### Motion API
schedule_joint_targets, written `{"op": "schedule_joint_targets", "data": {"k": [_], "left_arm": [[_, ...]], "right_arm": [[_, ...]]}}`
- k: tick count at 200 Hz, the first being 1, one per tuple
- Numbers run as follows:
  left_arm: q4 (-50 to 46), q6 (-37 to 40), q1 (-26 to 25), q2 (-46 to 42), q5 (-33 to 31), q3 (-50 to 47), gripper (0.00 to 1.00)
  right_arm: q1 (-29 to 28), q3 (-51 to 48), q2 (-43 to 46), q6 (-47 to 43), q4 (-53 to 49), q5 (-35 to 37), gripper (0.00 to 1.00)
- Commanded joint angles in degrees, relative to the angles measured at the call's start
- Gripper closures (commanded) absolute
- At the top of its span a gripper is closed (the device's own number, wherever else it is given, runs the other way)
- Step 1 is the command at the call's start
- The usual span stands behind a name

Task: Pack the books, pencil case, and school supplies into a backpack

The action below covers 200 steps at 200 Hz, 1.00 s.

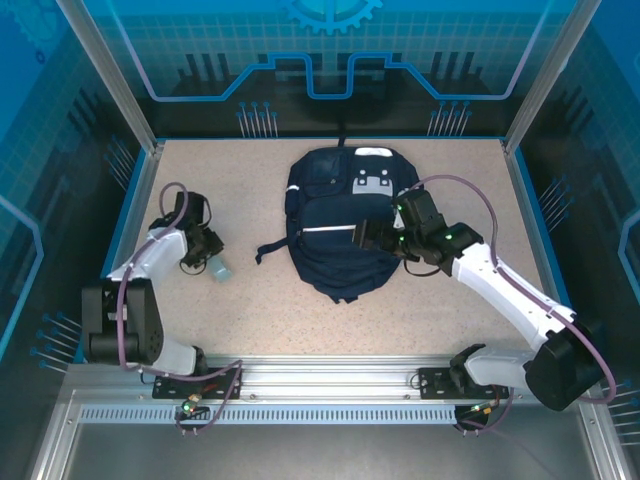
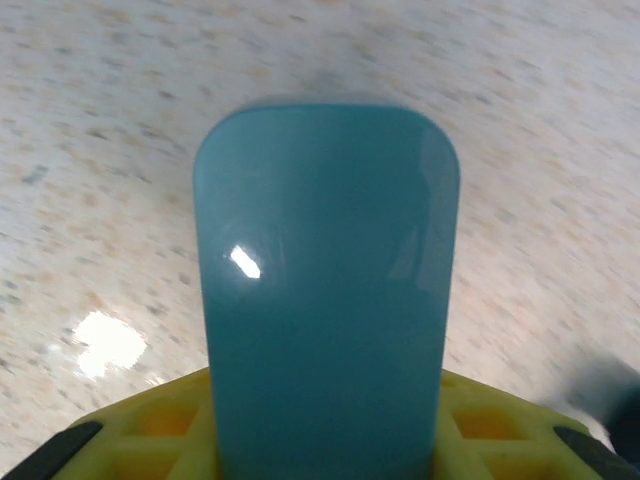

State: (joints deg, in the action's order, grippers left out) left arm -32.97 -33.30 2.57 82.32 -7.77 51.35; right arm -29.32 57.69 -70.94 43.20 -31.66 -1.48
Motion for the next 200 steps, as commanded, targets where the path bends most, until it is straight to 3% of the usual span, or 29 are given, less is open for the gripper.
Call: {"op": "schedule_joint_targets", "data": {"k": [1,65,109,131,159,172,200], "left_arm": [[-3.4,-2.4,-5.5,-4.5,1.7,-1.5,0.71],[-3.5,-14.7,-24.7,-5.9,-2.0,-3.8,0.71],[0.0,-19.9,-31.1,0.1,-2.1,-5.1,0.68],[0.8,-19.3,-32.1,2.2,-1.1,-4.3,0.62],[-1.4,-15.9,-31.6,1.3,-1.1,-1.5,0.29],[-2.1,-14.2,-29.9,-0.5,0.0,-0.5,0.19],[-3.5,-9.1,-22.5,-6.3,3.1,0.9,0.09]], "right_arm": [[-0.4,-1.3,0.7,-1.0,-1.9,0.8,0.0],[-2.0,-2.0,-0.5,-0.7,-1.6,1.3,0.0],[-2.9,-2.0,-0.2,-0.8,-2.1,2.3,0.0],[-3.7,-2.1,-0.1,-0.9,-2.7,3.2,0.0],[-5.2,-1.7,-0.3,-1.4,-3.6,4.6,0.0],[-6.8,-1.0,-0.7,-1.9,-4.1,5.7,0.01],[-13.7,2.9,-3.9,-1.6,-5.8,11.0,0.02]]}}
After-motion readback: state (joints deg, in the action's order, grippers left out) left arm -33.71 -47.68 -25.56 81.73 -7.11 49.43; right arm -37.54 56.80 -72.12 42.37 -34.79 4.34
